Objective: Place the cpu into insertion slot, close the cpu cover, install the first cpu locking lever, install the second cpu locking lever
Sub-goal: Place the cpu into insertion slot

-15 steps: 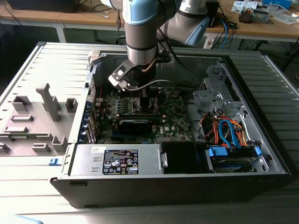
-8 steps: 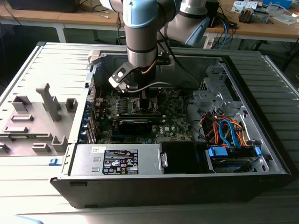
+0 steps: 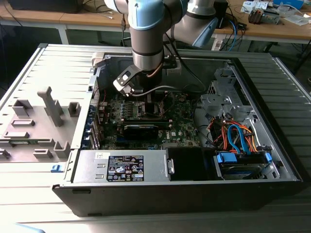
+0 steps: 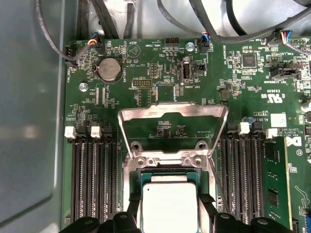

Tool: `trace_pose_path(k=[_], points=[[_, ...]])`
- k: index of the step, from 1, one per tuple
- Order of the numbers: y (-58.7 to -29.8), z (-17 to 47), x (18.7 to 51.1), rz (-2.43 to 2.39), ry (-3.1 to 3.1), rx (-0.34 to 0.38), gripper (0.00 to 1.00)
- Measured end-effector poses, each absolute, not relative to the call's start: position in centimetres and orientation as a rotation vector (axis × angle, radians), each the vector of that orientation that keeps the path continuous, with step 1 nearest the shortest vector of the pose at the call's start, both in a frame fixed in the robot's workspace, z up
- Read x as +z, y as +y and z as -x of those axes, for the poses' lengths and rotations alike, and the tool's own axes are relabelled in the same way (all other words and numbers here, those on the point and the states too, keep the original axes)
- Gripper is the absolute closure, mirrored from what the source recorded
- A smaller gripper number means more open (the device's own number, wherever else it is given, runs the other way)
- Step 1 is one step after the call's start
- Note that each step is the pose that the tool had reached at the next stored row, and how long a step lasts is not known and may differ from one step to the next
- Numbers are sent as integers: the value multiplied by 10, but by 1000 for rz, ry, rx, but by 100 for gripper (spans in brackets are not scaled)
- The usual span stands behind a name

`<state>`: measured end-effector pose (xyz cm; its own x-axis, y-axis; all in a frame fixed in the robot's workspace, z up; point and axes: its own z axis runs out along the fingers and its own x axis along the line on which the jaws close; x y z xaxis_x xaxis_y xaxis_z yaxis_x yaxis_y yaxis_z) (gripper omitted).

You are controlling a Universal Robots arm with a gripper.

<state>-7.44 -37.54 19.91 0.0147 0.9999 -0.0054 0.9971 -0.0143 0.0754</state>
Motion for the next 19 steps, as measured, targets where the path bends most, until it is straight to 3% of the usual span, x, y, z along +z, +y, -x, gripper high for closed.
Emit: trace_pose_path(k=[14,19], points=[[-374,73,196,-2201,2159,77,45],[-374,73,196,-2201,2159,77,39]])
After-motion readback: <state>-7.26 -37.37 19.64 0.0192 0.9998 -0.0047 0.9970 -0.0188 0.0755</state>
